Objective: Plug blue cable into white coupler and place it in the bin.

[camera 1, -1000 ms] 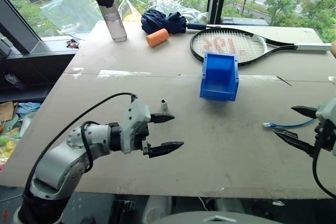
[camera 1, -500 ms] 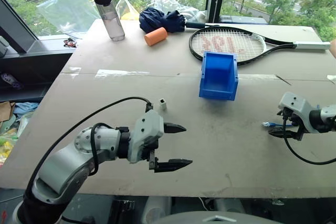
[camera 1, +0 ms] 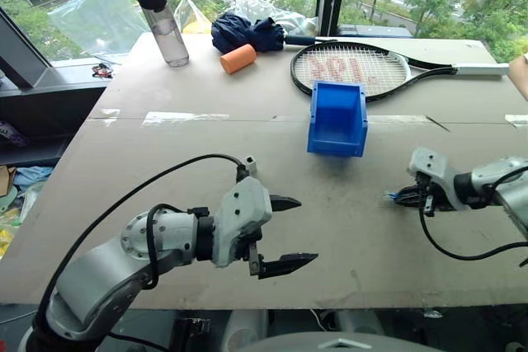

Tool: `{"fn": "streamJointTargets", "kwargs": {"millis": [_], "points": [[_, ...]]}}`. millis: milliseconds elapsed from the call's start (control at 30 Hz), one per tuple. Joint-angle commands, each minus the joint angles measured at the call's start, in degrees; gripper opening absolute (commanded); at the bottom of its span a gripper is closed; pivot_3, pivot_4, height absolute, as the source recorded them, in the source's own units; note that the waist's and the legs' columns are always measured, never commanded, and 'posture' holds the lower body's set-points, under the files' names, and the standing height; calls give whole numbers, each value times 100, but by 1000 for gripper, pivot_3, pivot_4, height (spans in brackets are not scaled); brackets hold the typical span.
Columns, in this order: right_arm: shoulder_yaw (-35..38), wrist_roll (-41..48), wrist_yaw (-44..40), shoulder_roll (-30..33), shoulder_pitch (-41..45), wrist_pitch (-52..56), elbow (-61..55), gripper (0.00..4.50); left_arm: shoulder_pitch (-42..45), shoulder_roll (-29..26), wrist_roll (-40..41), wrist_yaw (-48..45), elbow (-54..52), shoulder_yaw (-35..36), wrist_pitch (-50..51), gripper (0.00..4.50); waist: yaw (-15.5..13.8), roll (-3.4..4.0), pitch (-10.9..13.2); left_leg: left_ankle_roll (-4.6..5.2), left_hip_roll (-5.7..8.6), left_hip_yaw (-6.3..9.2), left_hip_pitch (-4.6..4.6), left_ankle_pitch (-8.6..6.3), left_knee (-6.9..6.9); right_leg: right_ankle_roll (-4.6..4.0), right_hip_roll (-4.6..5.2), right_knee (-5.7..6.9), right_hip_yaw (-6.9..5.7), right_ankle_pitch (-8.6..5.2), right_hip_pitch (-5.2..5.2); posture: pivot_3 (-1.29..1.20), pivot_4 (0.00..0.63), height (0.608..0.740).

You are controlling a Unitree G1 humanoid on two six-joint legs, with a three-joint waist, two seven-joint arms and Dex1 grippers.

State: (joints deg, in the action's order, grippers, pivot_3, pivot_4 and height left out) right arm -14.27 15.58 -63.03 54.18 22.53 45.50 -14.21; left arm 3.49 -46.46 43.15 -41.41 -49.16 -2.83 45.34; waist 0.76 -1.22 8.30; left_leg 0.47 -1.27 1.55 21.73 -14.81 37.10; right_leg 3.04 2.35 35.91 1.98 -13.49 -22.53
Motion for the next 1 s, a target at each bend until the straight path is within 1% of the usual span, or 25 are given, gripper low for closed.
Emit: {"fn": "streamJointTargets", "kwargs": {"millis": [33,67,133,267,333,367,400,433,467,500,533,567,600,633,733,833,900,1000], "points": [[-389,-130,200,-217,393,410,-618,58,246,-86,-275,-360,705,74,-363,4500,-18,1,1,0,0,1,0,0,0,-3,0,0,-2,-2,0,0,150,740],[-571,-233,249,-302,516,447,-637,58,351,-99,-328,-509,992,95,-449,4500,-29,0,1,0,0,3,2,0,1,-9,0,0,-5,-5,0,0,150,740],[-1108,-571,449,-734,954,453,-374,58,513,-182,-598,-921,1677,78,-824,4500,-28,-5,-1,0,2,5,3,0,4,-17,1,-1,-10,-10,0,0,150,740],[-1637,-1038,559,-1058,1354,272,89,58,658,-189,-947,-1342,2288,-29,-1287,4500,-25,-3,1,0,2,4,9,0,1,-19,1,-2,-11,-9,-8,0,150,740],[-1649,-1045,573,-1213,1445,245,247,805,686,-131,-1156,-1541,2512,-156,-1549,4500,-17,-12,-5,-1,3,4,14,0,-1,-12,4,-5,-11,-4,-11,0,150,740],[-1587,-1007,543,-1185,1417,271,185,1104,701,-82,-1263,-1620,2582,-253,-1670,4500,-15,-12,-5,-1,2,5,13,0,-2,-8,4,-5,-12,-2,-10,0,150,740],[-1485,-958,522,-1142,1365,304,97,1622,730,-21,-1343,-1681,2646,-347,-1761,4500,-14,-11,-5,-1,2,5,14,0,-2,-9,4,-5,-12,-2,-11,0,150,740],[-1374,-911,509,-1089,1302,319,-1,2027,760,42,-1393,-1714,2688,-420,-1815,4500,-23,-10,-4,-1,2,4,13,0,-3,-10,4,-5,-12,-3,-11,0,150,740],[-1109,-760,475,-1003,1136,249,-202,2723,820,144,-1432,-1737,2735,-522,-1846,4500,-26,-10,-4,-1,2,5,14,0,-3,-10,5,-5,-12,-3,-11,0,150,740],[-811,-578,426,-916,937,166,-431,3025,883,238,-1449,-1771,2773,-618,-1857,4500,-50,-9,-4,-1,2,5,14,0,-3,-10,5,-4,-12,-3,-10,0,150,740],[-364,-343,391,-823,609,25,-752,3398,976,373,-1448,-1799,2815,-737,-1838,4500,-106,-6,-2,-1,3,11,19,0,-2,-10,6,-5,-17,-3,-10,0,150,740],[12,-201,438,-771,302,-91,-1017,3951,1066,494,-1413,-1817,2863,-804,-1773,4500,-132,-6,-2,0,7,17,24,0,-1,-5,12,-6,-27,-1,-10,0,150,740],[361,-104,537,-749,0,-176,-1246,4374,1160,598,-1376,-1826,2919,-845,-1686,4500,-159,-5,-2,0,8,15,24,0,1,1,14,-5,-26,3,-9,0,150,740],[841,140,577,-791,-408,-212,-1508,4443,1294,703,-1425,-1809,3024,-929,-1628,4500,-172,-7,-2,0,9,18,27,0,1,3,14,-6,-29,4,-10,0,150,740],[2159,741,650,-958,-1698,-236,-2278,4443,1783,1003,-1643,-1774,3492,-1184,-1499,4500,-157,-9,-4,0,10,25,23,0,7,6,13,-4,-35,4,1,0,150,740],[3237,1084,907,-1326,-2889,-347,-2929,4443,2347,1376,-2030,-1884,4157,-1626,-1625,4500,-184,-7,-8,1,11,41,16,0,11,7,11,-2,-51,3,16,0,150,740],[3669,1222,1092,-1504,-3513,-300,-3309,4443,2667,1660,-2289,-1922,4611,-1879,-1717,4500,-139,1,-12,1,12,35,10,0,11,8,8,-2,-44,4,19,0,150,740],[4072,1427,1525,-1934,-4118,-322,-3790,4443,3034,2070,-2600,-2025,5251,-2164,-1938,4500,-119,-2,-13,1,11,33,6,0,11,8,5,0,-39,4,20,0,150,740]]}}
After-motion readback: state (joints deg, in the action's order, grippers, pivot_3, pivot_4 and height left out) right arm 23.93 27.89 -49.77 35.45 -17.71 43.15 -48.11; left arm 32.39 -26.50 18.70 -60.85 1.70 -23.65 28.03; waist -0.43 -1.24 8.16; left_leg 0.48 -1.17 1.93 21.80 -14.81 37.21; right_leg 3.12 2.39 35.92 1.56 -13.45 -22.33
